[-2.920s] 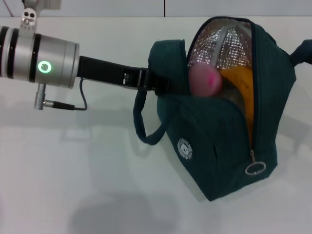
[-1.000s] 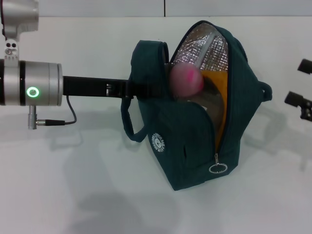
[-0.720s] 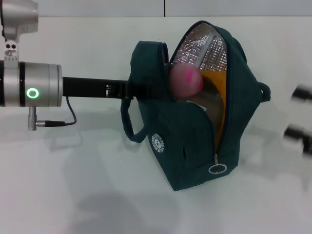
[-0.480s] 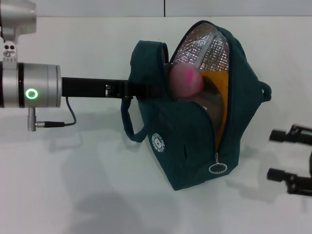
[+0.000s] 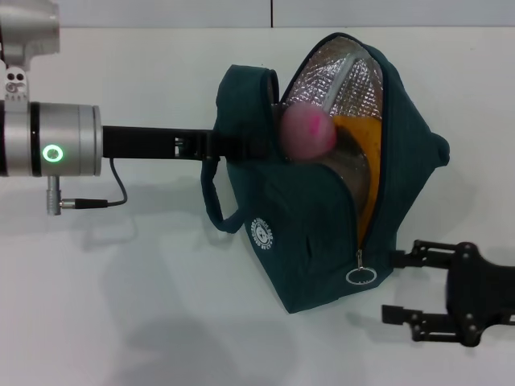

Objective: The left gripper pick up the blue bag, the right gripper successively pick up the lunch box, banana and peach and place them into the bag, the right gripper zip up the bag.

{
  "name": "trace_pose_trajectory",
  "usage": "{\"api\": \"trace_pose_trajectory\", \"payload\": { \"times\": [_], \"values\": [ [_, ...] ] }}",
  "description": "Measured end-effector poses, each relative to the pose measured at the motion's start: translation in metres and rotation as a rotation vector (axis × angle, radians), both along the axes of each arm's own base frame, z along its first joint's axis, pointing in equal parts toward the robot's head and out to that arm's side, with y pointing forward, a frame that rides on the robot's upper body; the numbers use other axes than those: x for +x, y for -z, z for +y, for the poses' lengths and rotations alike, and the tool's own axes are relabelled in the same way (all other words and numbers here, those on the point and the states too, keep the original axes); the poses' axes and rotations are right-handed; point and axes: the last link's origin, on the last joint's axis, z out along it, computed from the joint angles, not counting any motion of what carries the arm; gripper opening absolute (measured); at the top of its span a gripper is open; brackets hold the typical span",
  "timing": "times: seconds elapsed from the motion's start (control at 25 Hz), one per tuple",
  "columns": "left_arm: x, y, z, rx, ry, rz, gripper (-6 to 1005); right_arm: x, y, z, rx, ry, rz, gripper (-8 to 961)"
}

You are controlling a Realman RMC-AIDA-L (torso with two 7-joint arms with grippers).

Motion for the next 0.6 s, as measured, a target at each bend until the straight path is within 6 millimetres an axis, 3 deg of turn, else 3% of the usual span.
{"api": "trace_pose_trajectory", "payload": {
  "times": [0.6],
  "values": [
    [0.002,0.001,0.001,-0.004,0.009,0.002,75,0.002,0.013,0.006,0.011,0.032,-0.023,693]
  ]
}}
